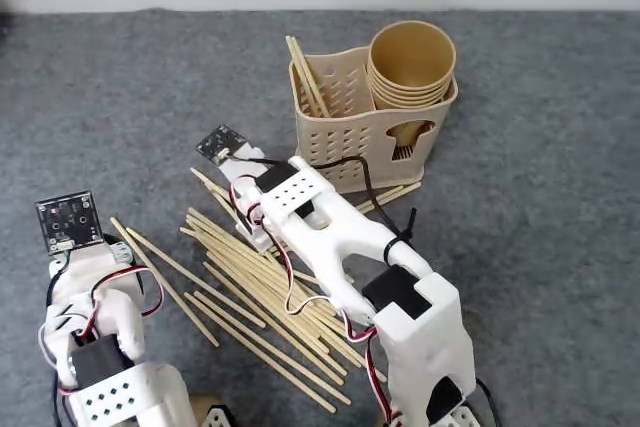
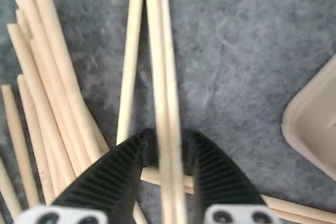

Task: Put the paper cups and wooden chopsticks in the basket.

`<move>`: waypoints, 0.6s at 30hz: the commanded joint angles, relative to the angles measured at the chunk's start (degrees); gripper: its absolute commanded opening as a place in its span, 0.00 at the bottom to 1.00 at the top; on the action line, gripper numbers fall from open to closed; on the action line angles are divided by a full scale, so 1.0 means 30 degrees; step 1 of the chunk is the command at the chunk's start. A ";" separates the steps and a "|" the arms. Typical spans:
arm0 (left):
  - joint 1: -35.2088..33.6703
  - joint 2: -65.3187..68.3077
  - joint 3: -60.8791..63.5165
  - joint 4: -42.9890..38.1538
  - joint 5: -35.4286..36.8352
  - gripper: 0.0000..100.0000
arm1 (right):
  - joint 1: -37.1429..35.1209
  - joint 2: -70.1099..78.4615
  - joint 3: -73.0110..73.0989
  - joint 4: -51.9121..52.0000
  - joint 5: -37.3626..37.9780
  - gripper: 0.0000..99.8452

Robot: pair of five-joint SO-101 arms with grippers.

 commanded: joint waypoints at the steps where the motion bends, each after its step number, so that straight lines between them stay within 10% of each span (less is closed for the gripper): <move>1: -0.0059 -0.0234 -0.0542 -0.0469 0.0176 0.01 | 0.0015 -0.0249 -0.1055 -0.0278 0.0000 0.02; 18: -0.0059 -0.0234 -0.0542 -0.0469 0.0176 0.01 | -0.0103 -0.6549 -0.1172 0.4322 0.1026 0.01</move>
